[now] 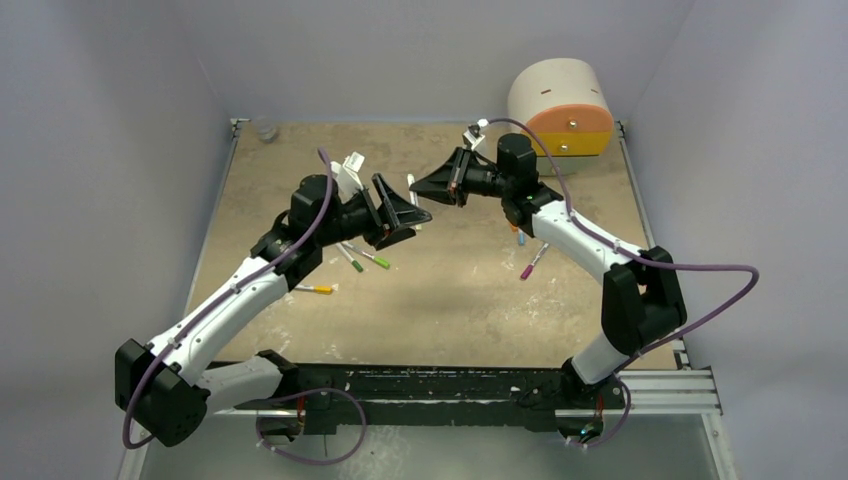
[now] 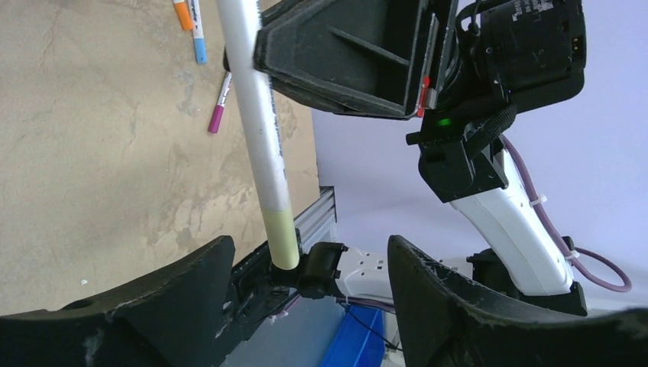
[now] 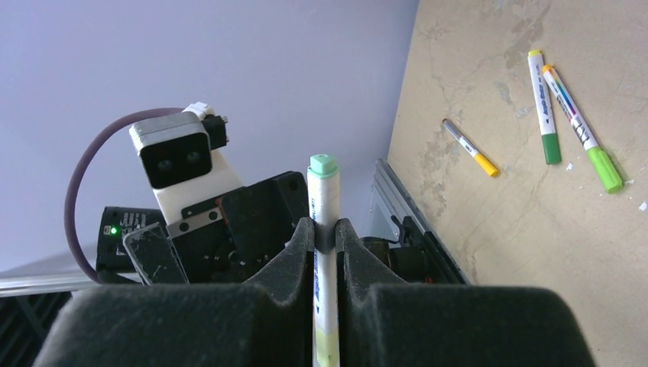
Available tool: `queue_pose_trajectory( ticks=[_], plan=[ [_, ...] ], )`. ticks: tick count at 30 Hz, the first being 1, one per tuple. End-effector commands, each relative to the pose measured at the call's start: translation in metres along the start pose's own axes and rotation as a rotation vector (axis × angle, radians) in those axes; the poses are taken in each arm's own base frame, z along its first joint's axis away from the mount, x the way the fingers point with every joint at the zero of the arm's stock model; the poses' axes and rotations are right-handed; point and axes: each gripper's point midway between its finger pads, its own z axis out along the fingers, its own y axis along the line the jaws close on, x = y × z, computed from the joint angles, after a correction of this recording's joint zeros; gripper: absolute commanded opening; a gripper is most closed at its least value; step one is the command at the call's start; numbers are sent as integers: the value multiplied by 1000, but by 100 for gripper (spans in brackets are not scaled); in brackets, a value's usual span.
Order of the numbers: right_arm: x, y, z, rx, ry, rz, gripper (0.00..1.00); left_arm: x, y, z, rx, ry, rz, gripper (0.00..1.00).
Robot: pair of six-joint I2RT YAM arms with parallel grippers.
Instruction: Open the pen caps
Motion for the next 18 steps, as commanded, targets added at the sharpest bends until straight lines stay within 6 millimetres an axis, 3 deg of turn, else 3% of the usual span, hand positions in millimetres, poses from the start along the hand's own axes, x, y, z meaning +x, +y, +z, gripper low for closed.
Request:
queue_pose_trajectory(
  ticks=[1, 11, 14, 18],
  plan=[
    [1, 25, -8, -62, -22, -29, 0, -9, -21, 0, 62, -60, 23, 65],
    [5, 27, -12, -75, -30, 2, 0, -8, -16, 10, 29, -75, 26, 9],
    [6, 28, -12, -84, -26, 17, 0, -5, -11, 15, 8, -63, 21, 0],
    [11, 27, -15, -84, 5, 31, 0, -3, -6, 18, -23, -44, 22, 0]
  ],
)
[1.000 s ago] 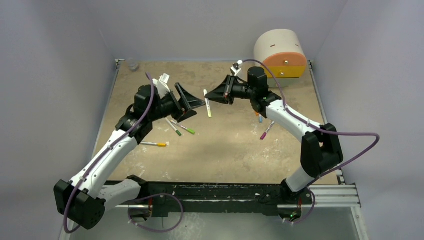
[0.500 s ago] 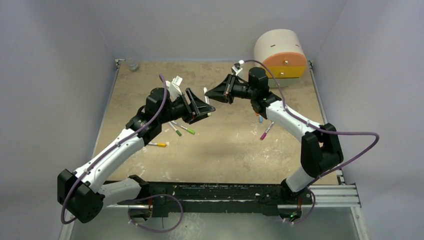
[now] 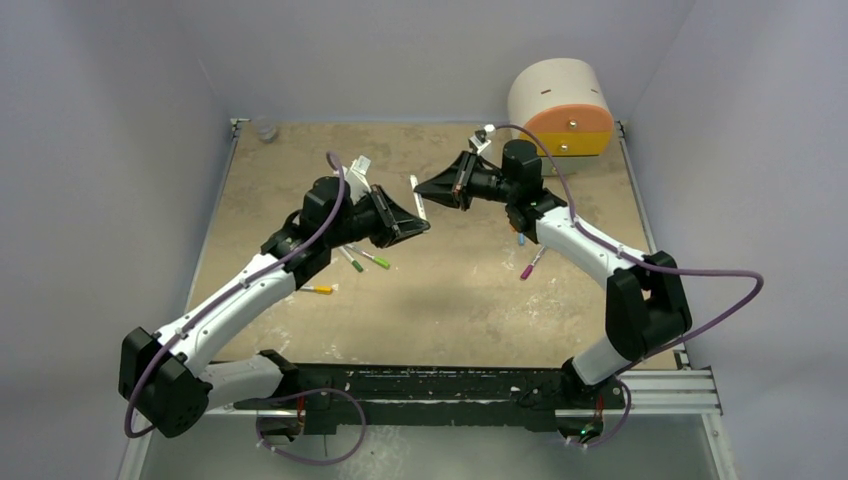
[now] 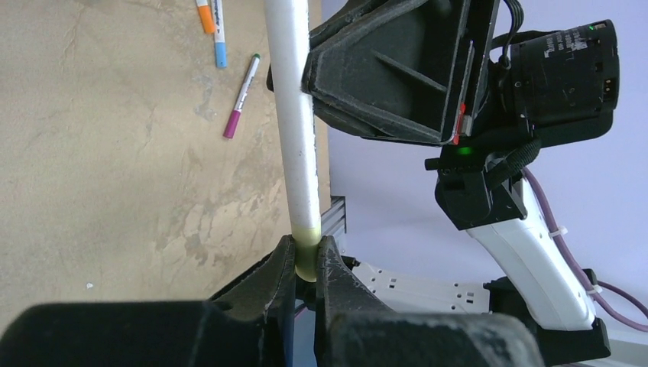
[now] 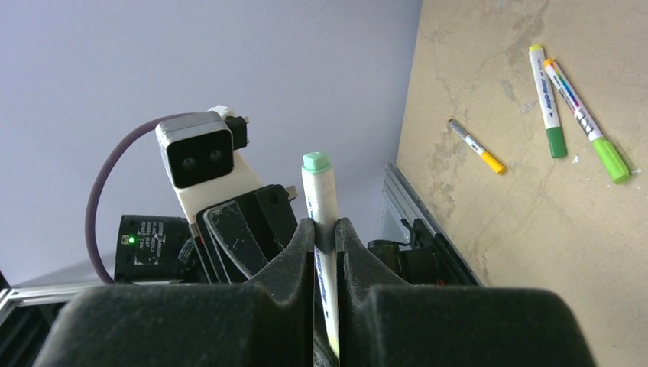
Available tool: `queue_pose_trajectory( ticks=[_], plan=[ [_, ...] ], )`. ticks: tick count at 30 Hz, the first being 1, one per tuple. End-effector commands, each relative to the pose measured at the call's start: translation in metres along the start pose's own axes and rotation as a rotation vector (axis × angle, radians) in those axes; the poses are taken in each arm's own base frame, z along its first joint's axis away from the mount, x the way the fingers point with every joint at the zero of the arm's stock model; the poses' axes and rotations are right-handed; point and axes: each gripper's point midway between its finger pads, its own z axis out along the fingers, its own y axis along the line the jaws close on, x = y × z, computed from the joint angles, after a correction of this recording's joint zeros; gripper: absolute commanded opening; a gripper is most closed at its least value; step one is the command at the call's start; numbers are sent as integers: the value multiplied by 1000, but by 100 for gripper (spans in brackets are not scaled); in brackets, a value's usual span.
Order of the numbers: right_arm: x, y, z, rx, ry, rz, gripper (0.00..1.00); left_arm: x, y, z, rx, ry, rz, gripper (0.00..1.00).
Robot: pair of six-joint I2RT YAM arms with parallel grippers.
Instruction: Open the pen caps
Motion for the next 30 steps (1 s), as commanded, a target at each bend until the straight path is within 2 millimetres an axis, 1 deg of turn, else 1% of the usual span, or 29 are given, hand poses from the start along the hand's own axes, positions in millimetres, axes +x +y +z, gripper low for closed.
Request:
queue_pose_trajectory(
  ticks=[1, 7, 11, 20, 27, 30],
  plan=[
    [8, 25, -9, -65, 30, -13, 0, -5, -14, 4, 19, -10, 35, 0],
    [8, 13, -13, -46, 57, -4, 0, -1, -16, 10, 37, 17, 36, 0],
    [-2, 3, -19, -37, 34, 13, 0, 7, -11, 13, 31, 58, 39, 0],
    [-56, -13, -42, -16, -83, 51, 0, 31, 6, 20, 11, 155, 45, 0],
    [-94, -16, -46, -23, -148, 50, 0, 44, 21, 23, -28, 223, 45, 0],
    [-109, -19, -49, -24, -168, 49, 0, 46, 24, 22, -35, 240, 47, 0]
  ],
)
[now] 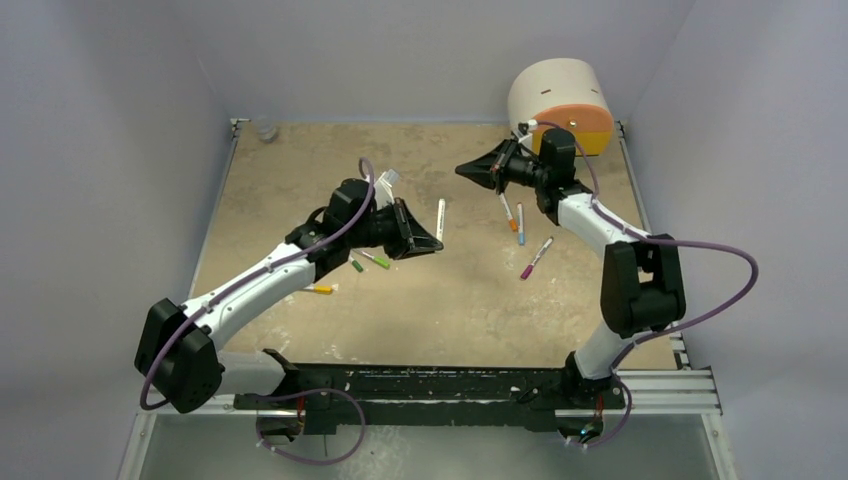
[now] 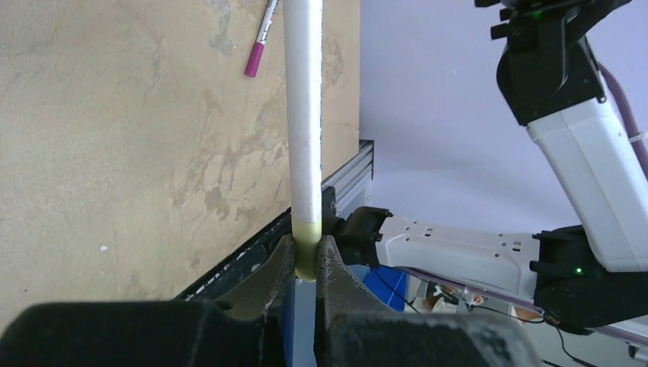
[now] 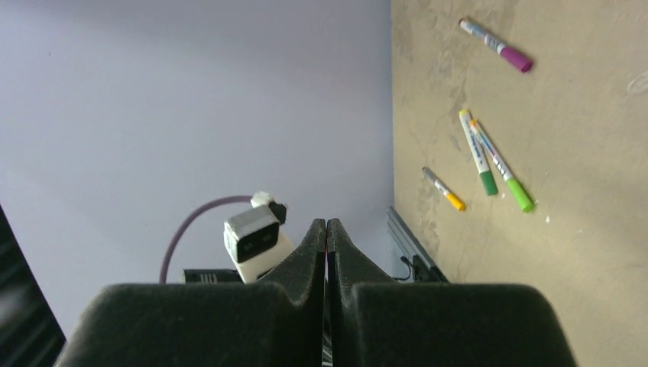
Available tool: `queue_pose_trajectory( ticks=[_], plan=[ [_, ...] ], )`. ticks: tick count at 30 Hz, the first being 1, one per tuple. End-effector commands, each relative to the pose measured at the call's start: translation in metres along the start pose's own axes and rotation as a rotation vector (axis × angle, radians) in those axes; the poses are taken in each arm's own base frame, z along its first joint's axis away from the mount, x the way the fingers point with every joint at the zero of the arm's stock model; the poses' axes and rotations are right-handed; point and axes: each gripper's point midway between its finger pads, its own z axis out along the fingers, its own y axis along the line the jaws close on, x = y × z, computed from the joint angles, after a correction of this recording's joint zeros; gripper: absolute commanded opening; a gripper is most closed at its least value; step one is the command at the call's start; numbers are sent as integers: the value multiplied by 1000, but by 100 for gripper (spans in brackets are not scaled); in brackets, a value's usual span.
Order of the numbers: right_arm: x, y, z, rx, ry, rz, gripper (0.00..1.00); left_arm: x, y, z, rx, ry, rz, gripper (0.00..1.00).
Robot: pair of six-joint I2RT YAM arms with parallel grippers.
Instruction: Open the pen caps
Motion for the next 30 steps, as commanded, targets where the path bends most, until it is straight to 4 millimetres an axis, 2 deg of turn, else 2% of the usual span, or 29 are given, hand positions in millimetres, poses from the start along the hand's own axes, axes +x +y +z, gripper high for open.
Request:
queue_pose_trajectory(
  ticks=[1, 3, 4, 5, 6, 7, 9, 14, 19, 24, 30],
  plan=[
    [-22, 33, -1, -77, -33, -76, 0, 8, -2, -2, 17, 45, 41, 0],
    [-23, 34, 1, -60, 1, -99, 0, 8, -1, -3, 2, 48, 52, 0],
    [-24, 33, 2, -36, 3, -124, 7, 7, -1, -3, -1, 46, 58, 0],
    [-26, 29, 2, 9, 2, -137, 27, 6, -1, -2, -4, 44, 61, 0],
    [-24, 20, 0, 68, 16, -162, 42, 4, -2, -2, -3, 39, 62, 0],
    [-20, 12, -3, 111, 33, -180, 52, 3, -3, -2, -2, 35, 63, 0],
    [-14, 7, -9, 143, 52, -217, 59, 2, -4, 0, 0, 31, 63, 0],
    [9, -6, -27, 211, 99, -246, 62, 0, -8, 4, 21, 37, 66, 0],
    [39, -15, -36, 255, 182, -265, 60, -4, -18, 7, 53, 31, 66, 0],
    [66, -21, -31, 279, 267, -277, 59, -9, -25, 11, 92, 20, 59, 0],
    [91, -20, -21, 268, 321, -281, 51, -15, -38, 17, 146, 9, 38, 0]
  ],
)
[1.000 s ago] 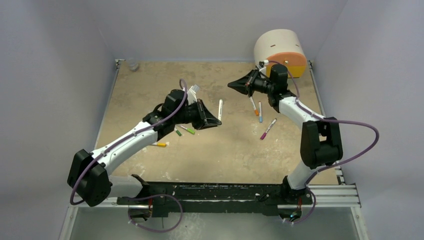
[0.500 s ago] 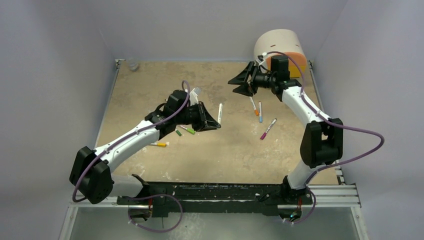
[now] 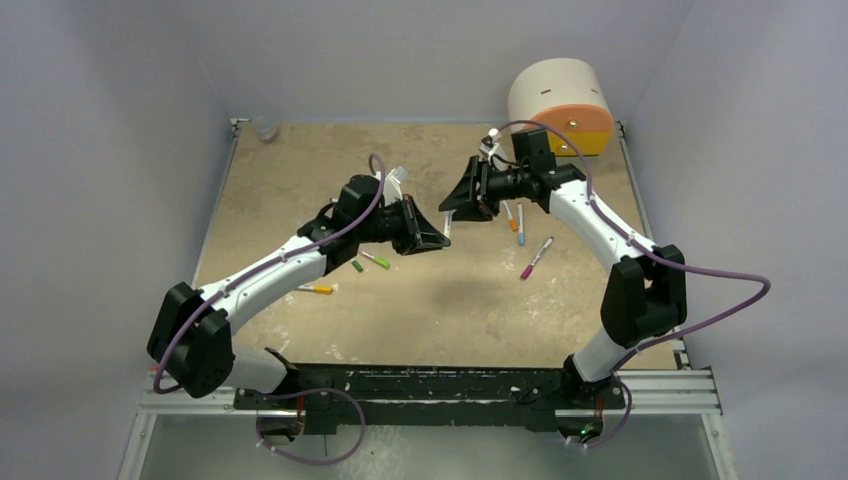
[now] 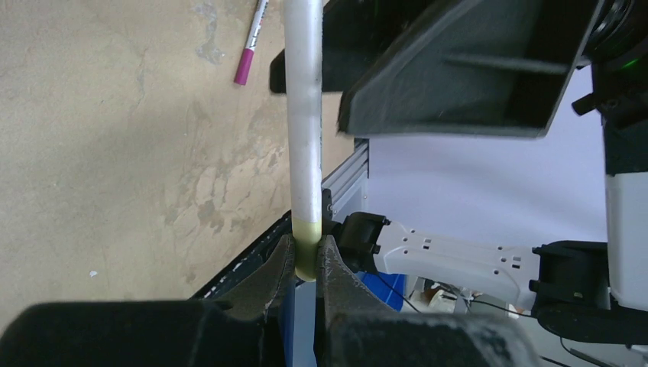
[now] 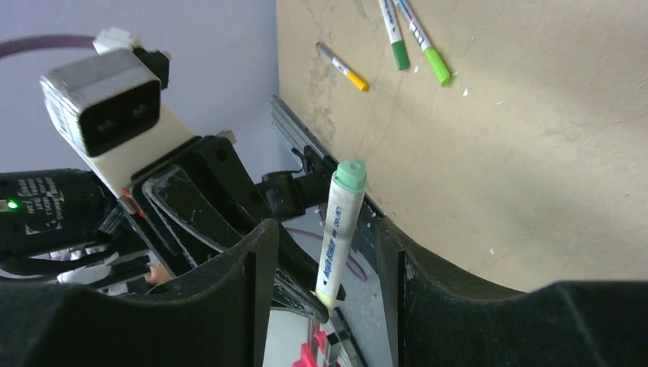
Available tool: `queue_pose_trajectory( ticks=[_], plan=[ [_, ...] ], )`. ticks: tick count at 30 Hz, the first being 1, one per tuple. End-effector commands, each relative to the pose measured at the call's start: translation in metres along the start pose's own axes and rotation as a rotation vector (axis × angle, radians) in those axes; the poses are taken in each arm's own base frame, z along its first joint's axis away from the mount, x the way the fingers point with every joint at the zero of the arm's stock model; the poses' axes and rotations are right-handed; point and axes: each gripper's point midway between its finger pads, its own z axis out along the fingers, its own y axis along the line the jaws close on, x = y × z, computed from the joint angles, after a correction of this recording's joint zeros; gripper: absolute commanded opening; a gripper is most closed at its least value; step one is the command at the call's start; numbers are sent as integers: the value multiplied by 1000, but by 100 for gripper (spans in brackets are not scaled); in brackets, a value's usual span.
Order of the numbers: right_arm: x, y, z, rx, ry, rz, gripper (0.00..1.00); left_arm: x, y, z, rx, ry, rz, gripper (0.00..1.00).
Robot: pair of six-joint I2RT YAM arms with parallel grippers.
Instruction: Open the pen caps
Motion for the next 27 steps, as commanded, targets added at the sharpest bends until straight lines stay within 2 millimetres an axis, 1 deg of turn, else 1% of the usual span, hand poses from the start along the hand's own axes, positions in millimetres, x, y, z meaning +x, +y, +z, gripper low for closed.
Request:
queue_pose_trajectory(
  ticks=[1, 5, 6, 7, 8, 9, 10, 11, 14, 16, 18, 20, 22, 23, 24, 25, 27],
  plan=[
    [18, 14, 0, -19, 41, -44, 51, -16, -43, -1, 138, -36, 37, 0],
    [21, 18, 1, -29, 44, -43, 45, -17, -46, 1, 145, -34, 37, 0],
    [22, 18, 0, -28, 45, -43, 42, -17, -46, 2, 146, -34, 37, 0],
    [22, 18, 0, -28, 46, -43, 36, -18, -46, 2, 148, -35, 39, 0],
    [23, 18, 0, -28, 46, -44, 26, -17, -46, 2, 146, -34, 38, 0],
    [23, 18, -1, -27, 45, -42, 14, -18, -45, 2, 145, -34, 37, 0],
    [24, 18, -1, -26, 44, -41, 5, -17, -44, 2, 144, -34, 36, 0],
    [25, 18, -2, -26, 44, -36, 0, -17, -43, 2, 141, -33, 34, 0],
    [28, 22, -3, -48, 55, -4, 0, -12, -38, 1, 126, -23, 38, 0],
    [21, 25, -2, -71, 40, 14, 0, -8, -33, 0, 111, -5, 39, 0],
    [5, 22, -4, -76, 8, 40, 0, 0, -31, -2, 102, 20, 46, 0],
    [-18, 17, -10, -81, -43, 61, 0, 13, -27, -6, 79, 55, 57, 0],
    [-47, 11, -19, -75, -105, 69, 0, 32, -27, -11, 74, 101, 61, 0],
    [-66, 10, -27, -76, -145, 64, 0, 41, -28, -14, 72, 121, 65, 0],
    [-79, 9, -32, -75, -166, 62, 0, 50, -28, -18, 66, 139, 69, 0],
    [-92, 5, -33, -72, -179, 66, 0, 58, -28, -21, 58, 153, 70, 0],
    [-110, 7, -36, -62, -199, 49, 0, 74, -27, -27, 50, 176, 71, 0]
  ],
)
